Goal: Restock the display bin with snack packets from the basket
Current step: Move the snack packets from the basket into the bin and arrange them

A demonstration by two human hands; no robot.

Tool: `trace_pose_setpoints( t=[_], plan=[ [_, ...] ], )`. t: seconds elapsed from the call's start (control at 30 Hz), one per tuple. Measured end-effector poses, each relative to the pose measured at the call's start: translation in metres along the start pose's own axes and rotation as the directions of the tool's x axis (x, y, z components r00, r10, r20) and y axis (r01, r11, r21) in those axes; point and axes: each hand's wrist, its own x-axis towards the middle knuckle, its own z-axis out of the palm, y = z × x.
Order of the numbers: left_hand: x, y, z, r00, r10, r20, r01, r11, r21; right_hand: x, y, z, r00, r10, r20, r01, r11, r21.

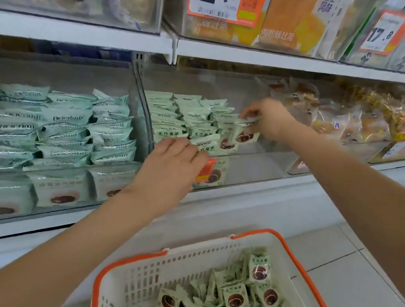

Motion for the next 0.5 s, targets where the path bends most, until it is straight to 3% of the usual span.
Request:
trace_pose_setpoints(
  t=[0.07, 0.23, 0.5],
  plan=[
    [0.003, -0.003, 0.007, 1.0, 0.0, -0.006, 0.0, 1.0, -0.028, 0.01, -0.001, 0.015, 0.996, -0.029, 0.088, 0.032, 0.999, -0.03],
    [0.009, -0.007, 0.016, 0.999, -0.018, 0.051, 0.021, 0.997, -0.068, 0.021, 0.002, 0.04, 0.998, -0.006, 0.07, 0.001, 0.998, 0.068],
    [0.012, -0.002, 0.014, 0.994, -0.047, 0.103, 0.058, 0.993, -0.1, 0.016, 0.001, 0.043, 0.995, 0.037, 0.092, -0.025, 0.991, -0.128]
  ],
)
